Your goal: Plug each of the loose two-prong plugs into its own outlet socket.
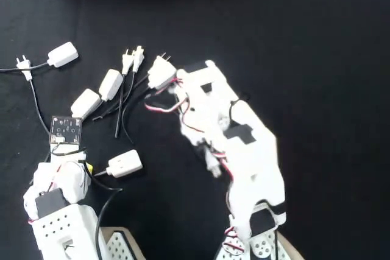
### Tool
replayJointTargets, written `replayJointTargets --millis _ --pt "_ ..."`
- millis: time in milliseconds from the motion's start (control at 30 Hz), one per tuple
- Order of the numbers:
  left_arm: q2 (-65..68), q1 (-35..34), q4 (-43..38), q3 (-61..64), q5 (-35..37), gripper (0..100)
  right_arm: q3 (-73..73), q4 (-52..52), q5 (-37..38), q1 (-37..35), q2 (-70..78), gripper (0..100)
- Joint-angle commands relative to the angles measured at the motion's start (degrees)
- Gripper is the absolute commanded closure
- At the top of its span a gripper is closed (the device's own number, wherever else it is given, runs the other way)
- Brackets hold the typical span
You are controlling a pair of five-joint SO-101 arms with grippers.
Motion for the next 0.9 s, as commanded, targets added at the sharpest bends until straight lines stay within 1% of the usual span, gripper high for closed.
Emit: replayJointTargets --millis 0,167,300,433,667,767,867 --pt "-0.44 0.57 -0.18 -0.22 -0.62 80 4.70 -1.76 1.58 -1.58 -16.40 98.5" --pt "-0.44 0.57 -0.18 -0.22 -0.62 80 20.18 -10.90 0.88 -1.41 -37.85 98.5" --pt "-0.44 0.57 -0.18 -0.22 -0.62 80 34.33 -21.89 0.09 -1.67 -54.20 98.5" --pt "-0.44 0.57 -0.18 -0.22 -0.62 80 47.34 -32.35 -3.52 -1.32 -71.34 98.5" --pt "-0.44 0.57 -0.18 -0.22 -0.62 80 65.63 -43.25 -10.46 -1.76 -100.88 98.6" --pt "-0.44 0.57 -0.18 -0.22 -0.62 80 71.96 -45.10 -13.36 -1.76 -111.78 98.6" --pt "-0.44 0.57 -0.18 -0.22 -0.62 80 76.62 -45.10 -14.07 -1.76 -120.75 98.6"
